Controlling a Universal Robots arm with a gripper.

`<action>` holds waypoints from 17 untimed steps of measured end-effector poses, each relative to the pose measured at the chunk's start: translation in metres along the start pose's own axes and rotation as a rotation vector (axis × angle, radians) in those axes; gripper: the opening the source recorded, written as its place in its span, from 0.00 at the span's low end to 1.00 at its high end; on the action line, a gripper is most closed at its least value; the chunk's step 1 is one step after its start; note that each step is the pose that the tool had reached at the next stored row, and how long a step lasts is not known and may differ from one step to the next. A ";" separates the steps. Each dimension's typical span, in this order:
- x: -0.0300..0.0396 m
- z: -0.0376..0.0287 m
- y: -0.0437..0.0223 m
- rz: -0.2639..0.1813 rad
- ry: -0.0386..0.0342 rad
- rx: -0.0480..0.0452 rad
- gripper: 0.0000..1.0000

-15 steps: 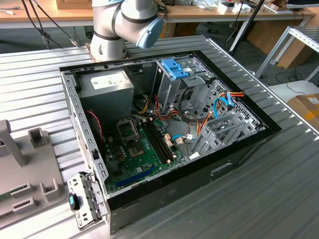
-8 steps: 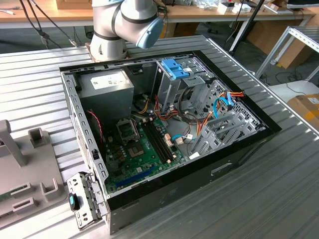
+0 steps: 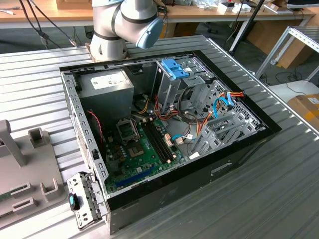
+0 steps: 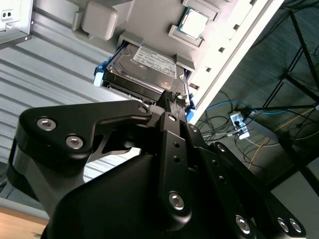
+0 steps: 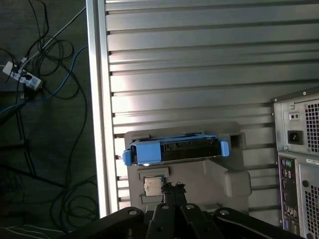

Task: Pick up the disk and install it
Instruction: 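Reach for the disk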

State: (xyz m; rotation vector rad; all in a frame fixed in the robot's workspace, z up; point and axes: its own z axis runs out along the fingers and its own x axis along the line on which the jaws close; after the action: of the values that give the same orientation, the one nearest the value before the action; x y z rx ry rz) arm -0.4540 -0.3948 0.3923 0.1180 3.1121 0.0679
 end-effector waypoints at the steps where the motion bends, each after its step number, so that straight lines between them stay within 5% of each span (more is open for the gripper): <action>1: 0.0000 0.0000 0.0004 0.000 0.0000 0.0000 0.11; 13: 0.0009 0.0001 0.0013 0.000 0.0000 0.0000 0.11; 17: 0.0020 0.0016 0.0128 0.000 0.0001 -0.0002 0.11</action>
State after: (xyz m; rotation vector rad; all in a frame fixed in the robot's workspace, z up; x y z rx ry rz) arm -0.4549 -0.3818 0.3912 0.1180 3.1121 0.0682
